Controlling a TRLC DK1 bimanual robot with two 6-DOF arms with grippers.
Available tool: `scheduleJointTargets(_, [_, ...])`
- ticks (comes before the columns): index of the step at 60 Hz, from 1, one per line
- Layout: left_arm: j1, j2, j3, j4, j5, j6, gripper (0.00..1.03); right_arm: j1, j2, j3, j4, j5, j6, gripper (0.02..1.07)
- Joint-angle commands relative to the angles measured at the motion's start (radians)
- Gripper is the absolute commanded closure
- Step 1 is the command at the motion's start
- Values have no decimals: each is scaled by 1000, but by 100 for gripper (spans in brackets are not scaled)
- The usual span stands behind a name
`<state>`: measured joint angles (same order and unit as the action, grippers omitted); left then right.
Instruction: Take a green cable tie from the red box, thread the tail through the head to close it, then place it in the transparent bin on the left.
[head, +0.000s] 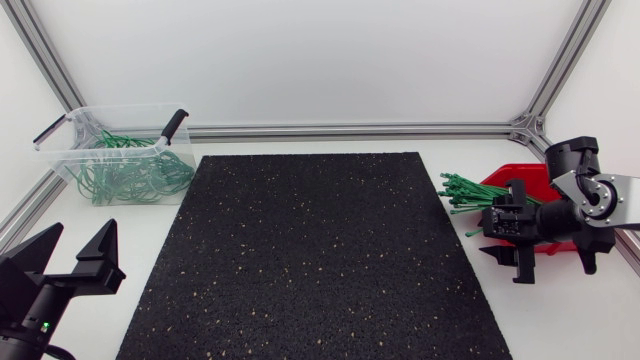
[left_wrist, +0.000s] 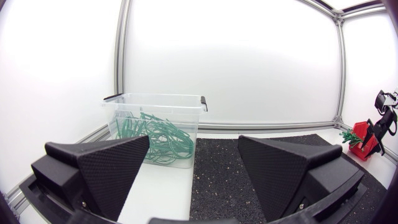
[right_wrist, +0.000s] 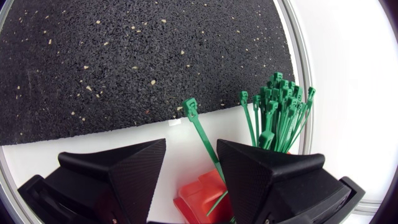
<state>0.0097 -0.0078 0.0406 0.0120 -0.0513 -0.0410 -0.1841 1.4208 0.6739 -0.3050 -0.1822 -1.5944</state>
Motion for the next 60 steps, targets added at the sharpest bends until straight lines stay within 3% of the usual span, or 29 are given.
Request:
scheduleJointTargets(1, [-2,2,-36,-29,-5,15,4,0,-34,-42,23,4,-13,50])
scheduleJointTargets(4, [-2,2,-36,-29,-5,15,4,0,-43,-51,38,7,-15,51])
scheduleJointTargets(13, [-2,2,-36,-29,-5,15,4,-2,-71,-86,101,9,-39,76])
scheduleJointTargets(33, [-1,2,-36,-30,-5,13,4,0,-79,-100,149,38,-42,81])
scheduleJointTargets(46, [-4,2,-36,-30,-5,13,4,0,-82,-105,149,47,-55,92])
scheduleJointTargets(50, [-5,2,-36,-30,-5,13,4,2,-83,-108,150,46,-61,101])
scheduleJointTargets(60, [-5,2,-36,-30,-5,13,4,6,-94,-112,153,64,-58,101])
